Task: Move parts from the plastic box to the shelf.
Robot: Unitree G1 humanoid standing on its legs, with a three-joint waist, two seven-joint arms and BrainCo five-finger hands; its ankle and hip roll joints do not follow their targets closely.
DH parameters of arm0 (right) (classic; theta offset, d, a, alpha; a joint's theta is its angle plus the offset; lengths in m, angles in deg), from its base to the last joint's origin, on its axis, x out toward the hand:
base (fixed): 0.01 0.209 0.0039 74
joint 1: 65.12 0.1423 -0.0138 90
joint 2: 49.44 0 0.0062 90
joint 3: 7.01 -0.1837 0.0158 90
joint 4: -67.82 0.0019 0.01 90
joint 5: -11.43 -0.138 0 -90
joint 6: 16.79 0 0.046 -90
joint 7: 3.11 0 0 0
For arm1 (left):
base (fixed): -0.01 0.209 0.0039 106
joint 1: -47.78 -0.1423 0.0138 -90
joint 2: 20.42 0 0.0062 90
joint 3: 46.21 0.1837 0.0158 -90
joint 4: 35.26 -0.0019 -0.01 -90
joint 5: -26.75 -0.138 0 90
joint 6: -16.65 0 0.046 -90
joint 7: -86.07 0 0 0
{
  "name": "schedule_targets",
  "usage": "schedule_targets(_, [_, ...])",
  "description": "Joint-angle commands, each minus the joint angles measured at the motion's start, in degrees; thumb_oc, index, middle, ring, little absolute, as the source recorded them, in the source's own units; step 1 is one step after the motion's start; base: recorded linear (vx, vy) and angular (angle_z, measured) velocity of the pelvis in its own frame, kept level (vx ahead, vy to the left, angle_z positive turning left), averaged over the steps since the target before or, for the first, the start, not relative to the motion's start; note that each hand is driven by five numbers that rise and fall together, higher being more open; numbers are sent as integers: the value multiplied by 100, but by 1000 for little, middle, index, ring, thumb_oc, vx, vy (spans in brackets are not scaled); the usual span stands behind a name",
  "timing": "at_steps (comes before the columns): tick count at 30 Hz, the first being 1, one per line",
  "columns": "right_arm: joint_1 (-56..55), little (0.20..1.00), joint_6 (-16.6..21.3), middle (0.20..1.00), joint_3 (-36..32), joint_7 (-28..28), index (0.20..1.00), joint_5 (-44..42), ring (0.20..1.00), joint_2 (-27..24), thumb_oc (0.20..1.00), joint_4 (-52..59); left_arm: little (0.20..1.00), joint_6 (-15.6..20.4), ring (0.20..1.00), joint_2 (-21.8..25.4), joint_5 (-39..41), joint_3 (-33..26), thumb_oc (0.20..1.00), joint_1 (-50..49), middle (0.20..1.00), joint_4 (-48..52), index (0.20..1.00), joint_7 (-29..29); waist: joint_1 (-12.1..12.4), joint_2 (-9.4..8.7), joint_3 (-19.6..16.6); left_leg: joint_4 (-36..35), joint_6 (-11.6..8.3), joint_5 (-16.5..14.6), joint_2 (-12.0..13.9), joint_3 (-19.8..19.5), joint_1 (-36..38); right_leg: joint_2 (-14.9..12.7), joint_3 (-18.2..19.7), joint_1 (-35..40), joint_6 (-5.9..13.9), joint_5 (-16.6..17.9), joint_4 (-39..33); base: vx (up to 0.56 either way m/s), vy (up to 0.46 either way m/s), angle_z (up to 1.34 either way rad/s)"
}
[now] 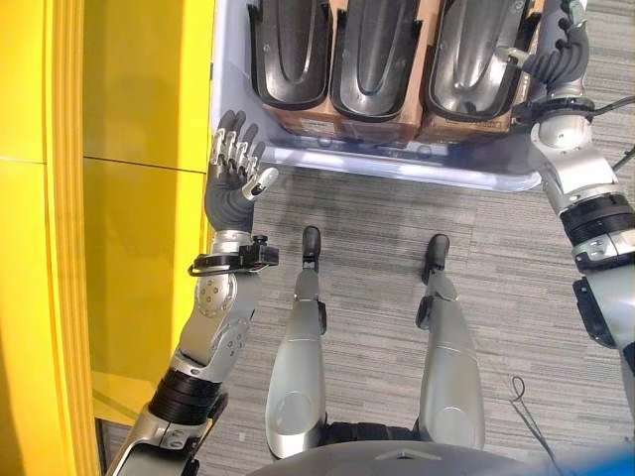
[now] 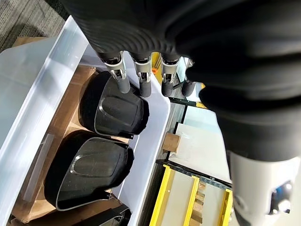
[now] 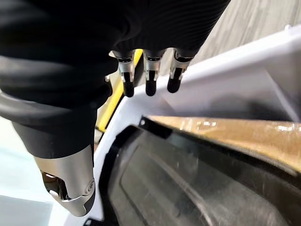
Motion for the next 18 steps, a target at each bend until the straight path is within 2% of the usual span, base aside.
schedule_targets(1, [642,1000,343,1000,239,-129,1000,-119,1000,-388,1000,-29,1000,401,1000,168,72,36,1000,-2,1000,536,1000,-82,100,-2,-76,-78,135,-753,-10,78,685,25,-88,-169,-10,-535,423,0,0,0])
schedule_targets(9, [927,1000,346,1000,431,-69,1000,-258,1000,-416,1000,-593,1000,412,1000,210,33,111,1000,87,1000,561,1000,-86,101,35,-76,6,142,-793,-8,83,584,27,-64,-337,-23,-605,584,0,0,0])
schedule_targets(18, [1100,1000,359,1000,552,-6,1000,-394,1000,-222,1000,-930,1000,419,1000,210,15,199,1000,136,1000,622,1000,-78,107,57,-76,76,151,-819,-22,89,410,21,-60,-566,-25,-633,711,0,0,0])
